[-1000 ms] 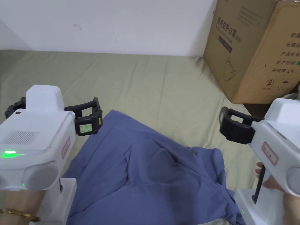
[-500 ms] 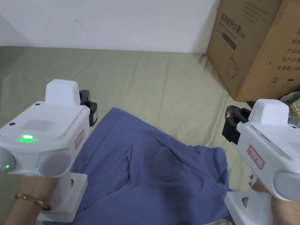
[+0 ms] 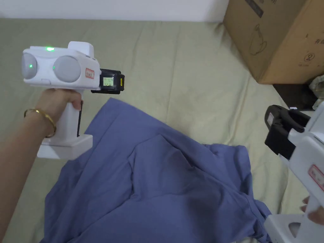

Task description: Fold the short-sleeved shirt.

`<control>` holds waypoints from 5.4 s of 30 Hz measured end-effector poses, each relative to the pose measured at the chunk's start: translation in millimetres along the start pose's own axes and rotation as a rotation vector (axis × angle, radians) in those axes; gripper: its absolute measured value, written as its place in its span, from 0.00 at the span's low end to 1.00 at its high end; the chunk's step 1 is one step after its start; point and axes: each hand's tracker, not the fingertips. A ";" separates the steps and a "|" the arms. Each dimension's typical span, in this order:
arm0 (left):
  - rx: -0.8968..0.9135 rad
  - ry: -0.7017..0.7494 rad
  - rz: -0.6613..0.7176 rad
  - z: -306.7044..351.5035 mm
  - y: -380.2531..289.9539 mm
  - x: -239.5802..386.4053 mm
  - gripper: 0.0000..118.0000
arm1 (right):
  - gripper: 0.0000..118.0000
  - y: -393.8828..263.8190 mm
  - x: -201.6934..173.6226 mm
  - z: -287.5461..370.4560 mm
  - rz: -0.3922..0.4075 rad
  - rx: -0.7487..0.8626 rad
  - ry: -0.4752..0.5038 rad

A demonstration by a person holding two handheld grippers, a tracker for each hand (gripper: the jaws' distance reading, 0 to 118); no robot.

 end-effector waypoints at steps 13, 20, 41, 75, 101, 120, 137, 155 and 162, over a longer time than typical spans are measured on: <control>-0.319 0.148 -0.087 -210.4 12.8 -13.1 1.00 | 0.00 -24.3 31.6 -74.3 -0.009 -0.175 -0.101; -0.343 0.061 -0.080 -226.3 3.2 -5.9 0.37 | 0.00 -42.9 37.3 -98.3 -0.014 -0.249 -0.113; 0.041 -0.036 -0.064 0.0 27.2 5.3 0.00 | 0.99 -51.6 66.4 -146.0 -0.030 -0.648 -0.143; 0.329 0.088 0.164 160.9 40.0 -64.3 0.00 | 0.00 95.8 83.5 -26.2 -0.152 -0.326 0.063; 0.705 0.308 0.203 358.9 153.5 -104.2 0.00 | 0.00 374.7 -9.9 27.6 0.137 0.124 -0.088; 0.654 0.548 0.046 239.0 291.9 -85.6 0.00 | 0.00 468.2 -52.8 -131.7 0.144 0.208 -0.286; 0.770 0.569 0.069 107.6 304.2 -96.6 0.00 | 0.00 444.7 -59.3 -242.9 0.132 0.399 -0.354; 0.446 0.354 0.219 58.3 33.2 -101.5 0.00 | 0.00 168.8 12.5 -217.8 0.033 -0.098 -0.127; 0.331 0.315 0.264 100.7 -133.3 -86.7 0.00 | 0.00 24.5 45.1 -124.7 -0.021 -0.296 -0.017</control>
